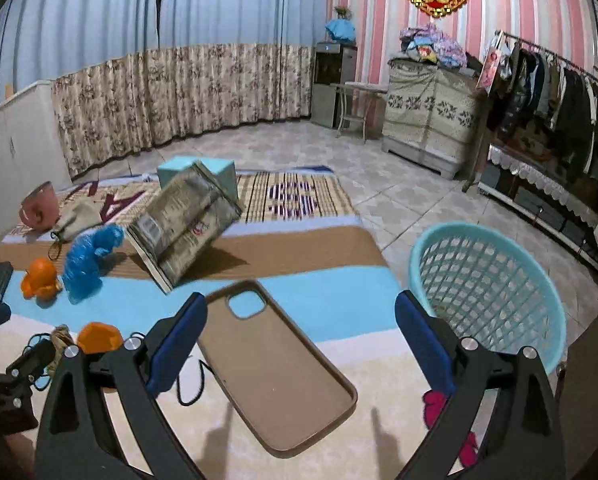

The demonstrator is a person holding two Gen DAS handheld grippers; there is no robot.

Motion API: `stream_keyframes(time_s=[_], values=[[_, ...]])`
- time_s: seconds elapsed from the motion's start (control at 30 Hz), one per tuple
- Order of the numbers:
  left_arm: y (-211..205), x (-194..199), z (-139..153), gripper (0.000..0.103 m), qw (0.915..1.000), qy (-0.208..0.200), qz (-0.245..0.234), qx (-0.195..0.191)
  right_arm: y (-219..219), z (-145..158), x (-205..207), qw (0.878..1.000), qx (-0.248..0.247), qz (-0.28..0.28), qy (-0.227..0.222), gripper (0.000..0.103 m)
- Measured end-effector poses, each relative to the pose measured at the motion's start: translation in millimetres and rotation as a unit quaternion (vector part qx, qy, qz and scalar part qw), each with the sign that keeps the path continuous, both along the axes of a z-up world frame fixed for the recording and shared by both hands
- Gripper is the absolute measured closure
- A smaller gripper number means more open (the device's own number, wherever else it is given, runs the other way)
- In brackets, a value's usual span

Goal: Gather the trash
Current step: 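Move the left tool to the crumpled brown paper and close on it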

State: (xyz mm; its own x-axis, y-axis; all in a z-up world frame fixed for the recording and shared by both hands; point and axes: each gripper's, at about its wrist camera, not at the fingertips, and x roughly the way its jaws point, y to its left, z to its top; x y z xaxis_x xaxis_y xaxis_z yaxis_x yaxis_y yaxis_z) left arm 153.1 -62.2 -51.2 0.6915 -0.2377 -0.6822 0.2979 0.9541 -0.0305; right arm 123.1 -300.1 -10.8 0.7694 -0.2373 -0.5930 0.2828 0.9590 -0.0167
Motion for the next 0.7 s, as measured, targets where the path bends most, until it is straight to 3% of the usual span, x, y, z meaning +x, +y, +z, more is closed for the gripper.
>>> stream_keyframes(time_s=[0.1, 0.27, 0.4, 0.7], values=[[-5.3, 4.1, -7.8, 0.008, 0.9998, 0.016, -0.008, 0.001, -4.2, -0.9, 1.5, 1.0, 0.007, -0.003, -0.003, 0.01], [-3.4, 7.5, -14.7, 0.032, 0.9982, 0.042, -0.032, -0.029, -0.9, -2.0, 8.7, 1.0, 0.006, 0.006, -0.003, 0.01], [-5.9, 7.5, -15.4, 0.056, 0.9962, 0.052, -0.055, -0.043, 6.3, -4.5, 12.0, 1.0, 0.015, 0.02, 0.0, 0.01], [20.7, 7.5, 8.2, 0.058, 0.9995, 0.018, -0.024, -0.009, 30.0, -3.6, 9.1, 0.998, 0.016, 0.054, -0.003, 0.01]])
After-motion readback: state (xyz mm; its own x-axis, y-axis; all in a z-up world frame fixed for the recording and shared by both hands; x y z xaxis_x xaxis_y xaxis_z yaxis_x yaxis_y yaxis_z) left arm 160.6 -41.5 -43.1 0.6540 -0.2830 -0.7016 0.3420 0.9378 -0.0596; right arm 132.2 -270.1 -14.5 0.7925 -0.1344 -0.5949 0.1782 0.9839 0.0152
